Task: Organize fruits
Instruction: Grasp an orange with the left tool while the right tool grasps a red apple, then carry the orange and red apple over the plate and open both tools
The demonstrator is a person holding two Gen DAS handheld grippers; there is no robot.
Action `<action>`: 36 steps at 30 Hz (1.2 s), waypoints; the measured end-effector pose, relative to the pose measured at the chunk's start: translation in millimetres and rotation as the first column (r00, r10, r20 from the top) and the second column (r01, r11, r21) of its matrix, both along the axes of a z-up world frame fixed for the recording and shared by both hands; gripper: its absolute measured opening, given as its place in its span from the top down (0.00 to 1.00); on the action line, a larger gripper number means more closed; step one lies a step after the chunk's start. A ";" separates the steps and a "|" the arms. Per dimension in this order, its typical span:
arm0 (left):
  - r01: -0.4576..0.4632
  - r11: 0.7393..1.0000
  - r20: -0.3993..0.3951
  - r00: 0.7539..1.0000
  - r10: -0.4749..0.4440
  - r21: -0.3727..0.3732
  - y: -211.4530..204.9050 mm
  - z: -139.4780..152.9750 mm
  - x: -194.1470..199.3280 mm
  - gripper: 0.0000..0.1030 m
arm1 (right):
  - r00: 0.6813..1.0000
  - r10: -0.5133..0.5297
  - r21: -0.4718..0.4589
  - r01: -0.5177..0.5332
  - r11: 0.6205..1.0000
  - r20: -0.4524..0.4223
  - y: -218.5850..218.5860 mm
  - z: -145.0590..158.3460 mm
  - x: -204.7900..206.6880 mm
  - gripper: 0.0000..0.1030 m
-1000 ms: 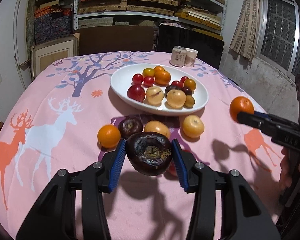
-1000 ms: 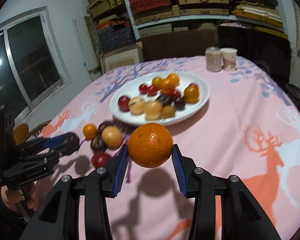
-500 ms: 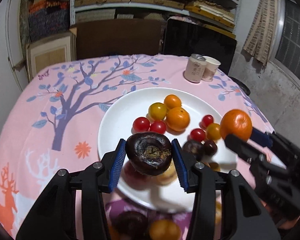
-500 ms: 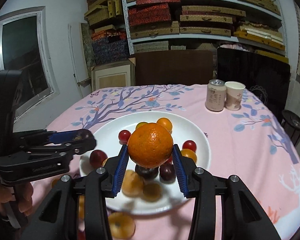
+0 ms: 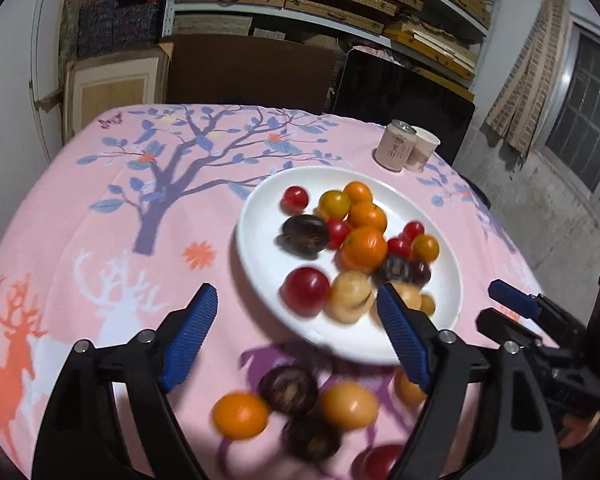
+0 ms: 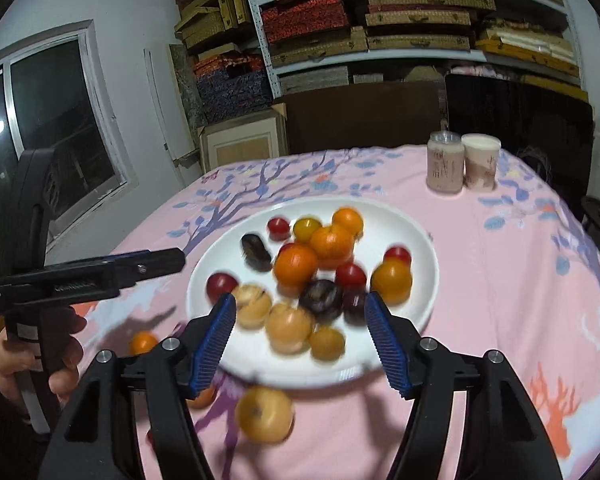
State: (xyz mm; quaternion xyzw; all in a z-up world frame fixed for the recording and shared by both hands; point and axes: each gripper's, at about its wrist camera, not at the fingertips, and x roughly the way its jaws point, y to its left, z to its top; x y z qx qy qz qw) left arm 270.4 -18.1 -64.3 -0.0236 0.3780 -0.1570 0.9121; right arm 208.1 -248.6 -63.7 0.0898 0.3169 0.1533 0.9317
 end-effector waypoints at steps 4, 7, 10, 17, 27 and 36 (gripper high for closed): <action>-0.061 0.997 0.032 0.998 0.060 0.043 33.5 -12.3 -32.9 0.16 | 0.985 0.148 0.017 -0.147 0.989 -0.084 27.4 -17.1 -36.3 0.35; -0.097 0.995 -0.007 0.995 0.097 0.029 54.0 -27.0 -40.1 0.16 | 0.961 0.240 -0.036 -0.247 0.968 -0.138 59.8 -30.3 -51.6 0.35; -0.107 0.992 -0.032 0.993 0.110 0.069 58.0 -35.8 -40.0 0.16 | 0.950 0.260 -0.101 -0.279 0.955 -0.172 86.7 -39.2 -56.1 0.35; -0.083 0.986 -0.002 0.996 0.084 0.142 47.2 -45.9 -44.4 0.16 | 0.952 0.234 -0.177 -0.269 0.947 -0.196 111.4 -52.9 -47.3 0.60; 0.019 0.986 -0.038 0.999 -0.013 0.166 21.3 -60.2 -40.1 0.62 | 0.978 0.162 0.048 -0.157 0.986 -0.134 51.7 -47.9 -55.5 0.60; 0.026 0.990 -0.092 0.996 -0.014 0.136 22.3 -71.1 -31.9 0.63 | 0.974 0.176 0.082 -0.166 0.983 -0.143 47.1 -50.4 -53.4 0.60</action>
